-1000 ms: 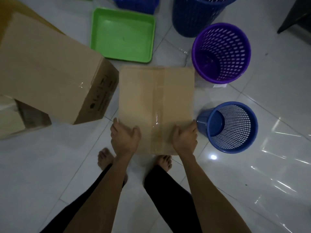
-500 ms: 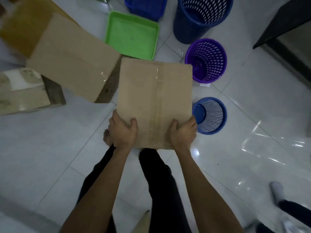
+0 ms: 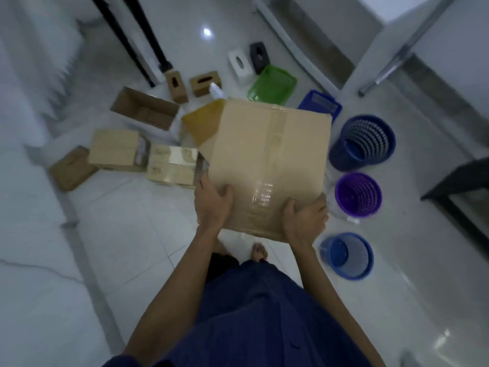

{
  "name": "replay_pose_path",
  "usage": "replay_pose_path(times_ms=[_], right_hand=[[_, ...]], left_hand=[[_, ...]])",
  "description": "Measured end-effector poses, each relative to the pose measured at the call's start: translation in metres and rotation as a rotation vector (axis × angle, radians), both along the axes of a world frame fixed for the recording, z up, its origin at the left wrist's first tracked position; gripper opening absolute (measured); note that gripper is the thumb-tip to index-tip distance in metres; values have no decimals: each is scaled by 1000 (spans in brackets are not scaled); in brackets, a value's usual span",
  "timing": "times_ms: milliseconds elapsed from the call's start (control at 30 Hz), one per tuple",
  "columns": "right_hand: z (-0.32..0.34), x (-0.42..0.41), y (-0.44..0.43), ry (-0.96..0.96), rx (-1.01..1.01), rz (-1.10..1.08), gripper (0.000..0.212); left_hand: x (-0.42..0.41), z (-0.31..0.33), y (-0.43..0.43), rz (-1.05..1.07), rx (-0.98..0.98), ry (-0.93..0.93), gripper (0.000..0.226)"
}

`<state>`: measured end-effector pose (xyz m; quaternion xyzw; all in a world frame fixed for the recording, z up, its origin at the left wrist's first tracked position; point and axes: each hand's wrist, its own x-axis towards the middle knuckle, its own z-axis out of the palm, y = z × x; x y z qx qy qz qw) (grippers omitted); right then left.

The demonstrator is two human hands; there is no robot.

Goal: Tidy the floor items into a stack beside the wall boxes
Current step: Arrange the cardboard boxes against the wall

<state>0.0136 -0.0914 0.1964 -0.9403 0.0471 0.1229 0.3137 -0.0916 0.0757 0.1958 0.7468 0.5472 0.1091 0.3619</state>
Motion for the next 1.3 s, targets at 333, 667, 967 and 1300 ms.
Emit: replay_pose_path(times_ms=[333, 667, 967, 1300], right_hand=[[59, -84, 246, -122, 96, 645, 75], [51, -269, 400, -93, 74, 1326, 76], [9, -404, 475, -24, -97, 2085, 79], [-29, -482, 462, -189, -245, 2753, 80]], left_hand=[[-168, 37, 140, 636, 94, -90, 72], [-351, 37, 165, 1298, 58, -40, 73], [-405, 25, 143, 2028, -135, 64, 72], [-363, 5, 100, 2659, -250, -69, 73]])
